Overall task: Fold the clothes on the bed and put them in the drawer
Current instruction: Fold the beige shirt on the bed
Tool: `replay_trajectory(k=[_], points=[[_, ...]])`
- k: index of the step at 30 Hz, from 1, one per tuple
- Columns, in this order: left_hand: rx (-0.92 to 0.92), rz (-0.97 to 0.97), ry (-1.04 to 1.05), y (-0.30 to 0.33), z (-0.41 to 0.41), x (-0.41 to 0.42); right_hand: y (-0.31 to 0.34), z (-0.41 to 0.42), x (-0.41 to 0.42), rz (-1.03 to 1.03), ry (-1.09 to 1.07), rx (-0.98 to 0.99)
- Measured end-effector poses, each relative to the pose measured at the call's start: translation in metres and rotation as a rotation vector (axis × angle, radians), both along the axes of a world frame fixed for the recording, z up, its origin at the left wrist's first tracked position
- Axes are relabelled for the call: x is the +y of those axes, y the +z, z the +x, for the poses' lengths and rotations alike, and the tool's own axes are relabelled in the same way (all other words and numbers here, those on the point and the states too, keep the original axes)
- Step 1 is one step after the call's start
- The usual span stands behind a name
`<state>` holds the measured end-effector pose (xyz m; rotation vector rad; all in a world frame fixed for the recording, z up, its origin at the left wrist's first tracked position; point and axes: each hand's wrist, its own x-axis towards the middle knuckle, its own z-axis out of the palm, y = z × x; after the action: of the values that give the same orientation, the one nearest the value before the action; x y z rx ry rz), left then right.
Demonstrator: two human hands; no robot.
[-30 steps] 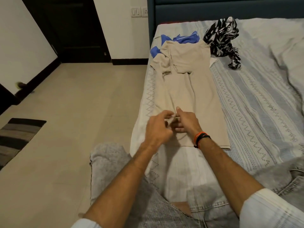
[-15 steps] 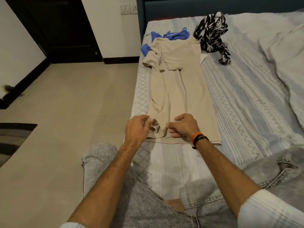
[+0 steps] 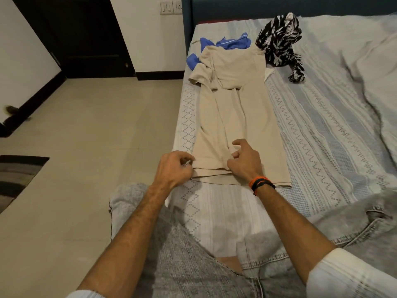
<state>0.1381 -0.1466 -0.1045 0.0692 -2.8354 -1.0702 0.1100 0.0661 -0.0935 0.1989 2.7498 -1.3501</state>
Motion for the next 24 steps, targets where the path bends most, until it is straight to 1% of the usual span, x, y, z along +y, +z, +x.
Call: replay_trajectory(k=[1, 3, 6, 10, 14, 16, 18, 20, 22, 24], points=[[0.050, -0.014, -0.026, 0.000, -0.001, 0.001, -0.003, 0.001, 0.001, 0.075, 0.048, 0.068], [0.123, -0.109, -0.125, 0.000, -0.004, 0.004, -0.008, 0.002, -0.002, 0.180, 0.128, 0.194], [0.086, -0.294, -0.238, -0.001, -0.013, 0.009, -0.011, 0.005, -0.003, 0.257, 0.226, 0.238], [0.094, -0.365, -0.273, 0.001, -0.013, 0.011, -0.014, 0.008, 0.003, 0.415, 0.393, 0.283], [0.157, -0.430, -0.290, 0.000, -0.008, 0.006, -0.017, 0.007, 0.007, 0.515, 0.440, 0.414], [0.157, -0.449, -0.264, -0.002, -0.005, 0.008, -0.015, 0.008, 0.006, 0.556, 0.457, 0.436], [0.150, -0.428, -0.195, -0.002, -0.002, 0.014, -0.014, 0.008, 0.004, 0.563, 0.447, 0.411], [0.176, -0.363, -0.066, 0.000, 0.003, 0.020, -0.016, 0.010, 0.000, 0.518, 0.405, 0.417], [0.194, -0.288, 0.075, 0.001, 0.009, 0.023, -0.018, 0.012, 0.002, 0.419, 0.308, 0.502], [0.090, -0.288, 0.168, 0.001, 0.017, 0.025, -0.017, 0.012, 0.004, 0.387, 0.237, 0.543]])
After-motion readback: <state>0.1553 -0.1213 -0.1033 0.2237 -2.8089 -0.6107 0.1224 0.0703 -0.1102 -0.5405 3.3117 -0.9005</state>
